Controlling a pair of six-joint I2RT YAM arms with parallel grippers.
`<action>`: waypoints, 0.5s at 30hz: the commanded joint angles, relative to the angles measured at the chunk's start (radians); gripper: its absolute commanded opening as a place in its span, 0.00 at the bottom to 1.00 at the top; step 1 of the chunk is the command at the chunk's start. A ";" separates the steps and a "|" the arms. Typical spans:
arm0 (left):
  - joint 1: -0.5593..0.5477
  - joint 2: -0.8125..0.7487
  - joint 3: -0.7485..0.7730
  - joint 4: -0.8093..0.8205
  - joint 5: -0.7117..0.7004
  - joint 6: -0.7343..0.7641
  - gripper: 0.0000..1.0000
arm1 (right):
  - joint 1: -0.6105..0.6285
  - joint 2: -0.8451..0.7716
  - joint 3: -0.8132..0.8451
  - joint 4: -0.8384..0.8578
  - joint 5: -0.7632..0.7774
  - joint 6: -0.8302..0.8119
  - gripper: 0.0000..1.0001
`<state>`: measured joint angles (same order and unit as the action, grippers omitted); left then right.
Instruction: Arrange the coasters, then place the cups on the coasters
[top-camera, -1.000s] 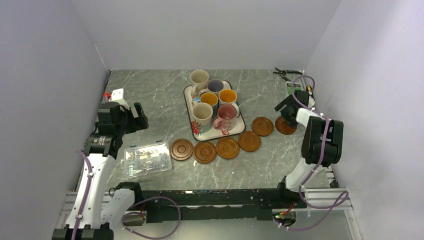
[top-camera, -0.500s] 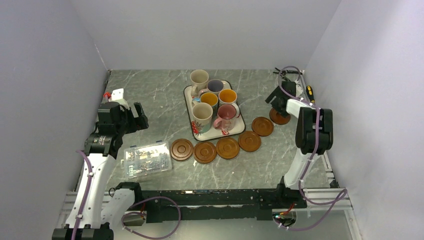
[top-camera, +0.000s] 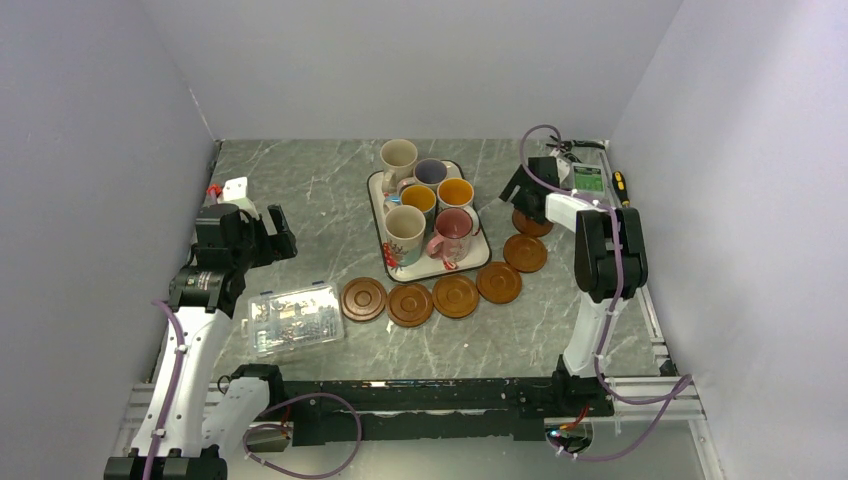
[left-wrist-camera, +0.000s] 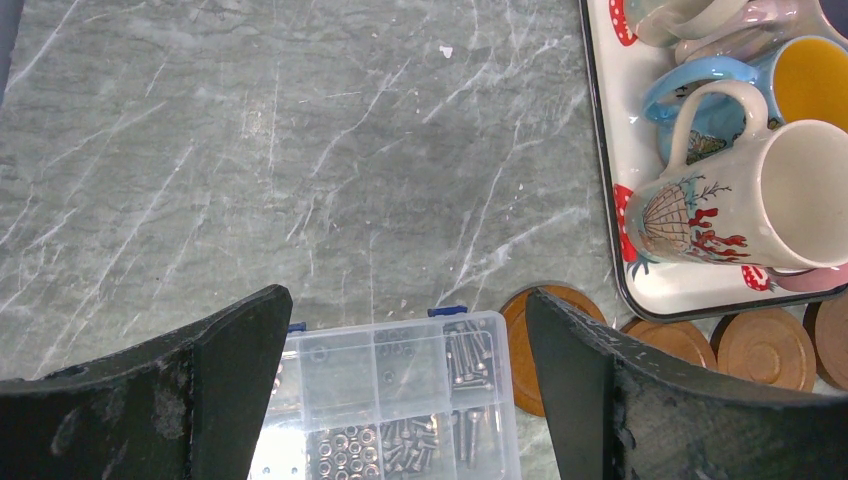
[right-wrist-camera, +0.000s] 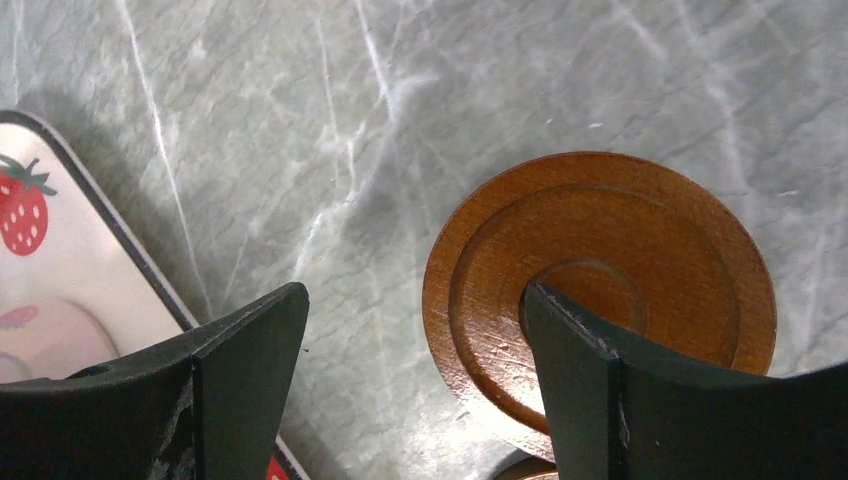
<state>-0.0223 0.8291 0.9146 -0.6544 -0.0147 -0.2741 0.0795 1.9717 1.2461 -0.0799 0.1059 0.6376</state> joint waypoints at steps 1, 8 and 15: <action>-0.004 -0.006 0.021 0.022 0.016 0.006 0.94 | 0.041 0.040 -0.004 -0.054 -0.015 0.023 0.84; -0.004 -0.009 0.021 0.023 0.016 0.006 0.94 | 0.045 0.034 -0.021 -0.047 -0.022 0.028 0.84; -0.004 -0.011 0.021 0.022 0.016 0.006 0.94 | 0.051 0.025 -0.017 -0.043 -0.024 0.017 0.84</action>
<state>-0.0223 0.8291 0.9146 -0.6552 -0.0147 -0.2741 0.1143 1.9724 1.2457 -0.0776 0.1173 0.6392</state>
